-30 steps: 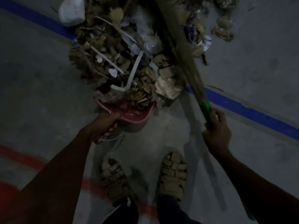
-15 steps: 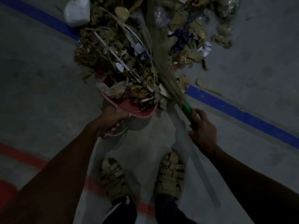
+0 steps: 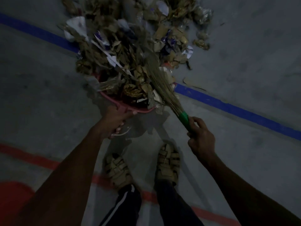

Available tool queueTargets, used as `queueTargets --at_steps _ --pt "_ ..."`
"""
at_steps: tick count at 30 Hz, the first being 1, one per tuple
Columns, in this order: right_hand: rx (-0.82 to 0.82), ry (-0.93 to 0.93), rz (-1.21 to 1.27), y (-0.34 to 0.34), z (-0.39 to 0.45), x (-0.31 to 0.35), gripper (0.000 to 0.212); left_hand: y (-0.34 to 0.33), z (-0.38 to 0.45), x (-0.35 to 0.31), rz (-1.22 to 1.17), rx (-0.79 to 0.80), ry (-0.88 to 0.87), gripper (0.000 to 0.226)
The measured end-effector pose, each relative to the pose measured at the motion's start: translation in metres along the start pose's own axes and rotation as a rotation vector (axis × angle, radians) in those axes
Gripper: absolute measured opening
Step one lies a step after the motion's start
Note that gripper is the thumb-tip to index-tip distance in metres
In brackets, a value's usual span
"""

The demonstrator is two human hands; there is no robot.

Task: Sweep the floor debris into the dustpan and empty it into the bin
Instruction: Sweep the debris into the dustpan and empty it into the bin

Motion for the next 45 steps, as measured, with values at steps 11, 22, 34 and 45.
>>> queueTargets --at_steps 11,22,34,45 --pt "-0.120 -0.059 0.087 0.201 -0.128 0.079 0.066 0.025 -0.219 -0.095 -0.098 0.056 -0.074 0.044" --pt "-0.084 -0.033 0.115 0.407 -0.272 0.192 0.071 0.099 -0.493 -0.153 -0.172 0.003 -0.144 0.049" --pt "-0.033 0.542 -0.021 0.490 -0.292 0.318 0.067 0.168 -0.642 -0.112 -0.456 -0.327 -0.212 0.052" --pt "0.109 0.976 -0.013 0.475 -0.301 0.424 0.069 0.187 -0.733 -0.023 -0.765 -0.631 -0.138 0.056"
Point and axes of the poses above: each hand's wrist, its own z-axis towards the middle knuckle, its own y-axis out of the back of the hand, x = y × z, the point moved 6 cm from there along z, towards the middle knuckle
